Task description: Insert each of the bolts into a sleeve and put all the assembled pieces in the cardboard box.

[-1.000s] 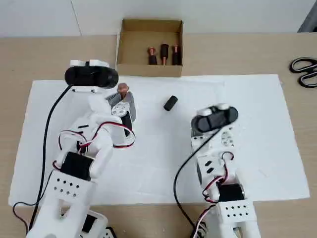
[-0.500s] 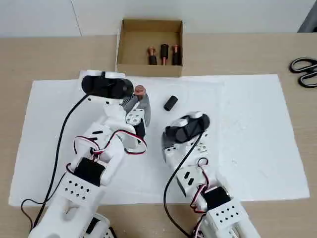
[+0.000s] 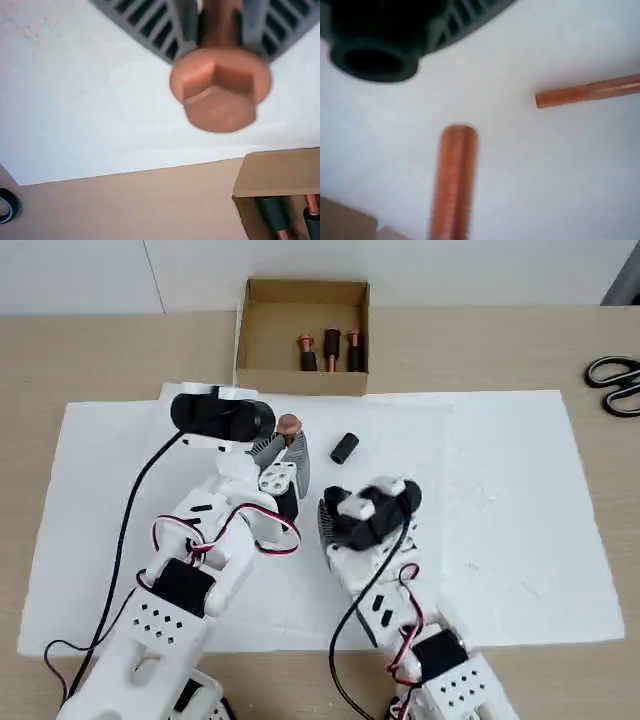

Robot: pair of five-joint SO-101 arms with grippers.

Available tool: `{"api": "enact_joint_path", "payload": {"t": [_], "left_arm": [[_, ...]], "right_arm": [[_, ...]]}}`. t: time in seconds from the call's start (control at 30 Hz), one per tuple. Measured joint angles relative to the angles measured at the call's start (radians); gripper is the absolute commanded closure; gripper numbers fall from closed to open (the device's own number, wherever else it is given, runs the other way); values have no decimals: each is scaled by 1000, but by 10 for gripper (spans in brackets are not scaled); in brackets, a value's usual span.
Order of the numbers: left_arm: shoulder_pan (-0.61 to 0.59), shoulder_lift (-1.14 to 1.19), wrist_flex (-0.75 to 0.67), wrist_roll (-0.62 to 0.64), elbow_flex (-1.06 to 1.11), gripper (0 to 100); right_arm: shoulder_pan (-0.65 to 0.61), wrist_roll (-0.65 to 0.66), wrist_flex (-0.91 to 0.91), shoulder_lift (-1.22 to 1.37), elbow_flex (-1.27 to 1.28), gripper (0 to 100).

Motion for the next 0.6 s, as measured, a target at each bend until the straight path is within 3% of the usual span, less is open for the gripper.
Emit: {"api": "enact_joint_path", "payload": {"t": [0.4, 0.6], "left_arm": [[32, 0, 0, 0, -3, 994], [40, 0, 46, 0, -112, 994]], "right_arm": [[2, 0, 25, -87, 5, 995], [2, 0, 25, -87, 5, 995]]}}
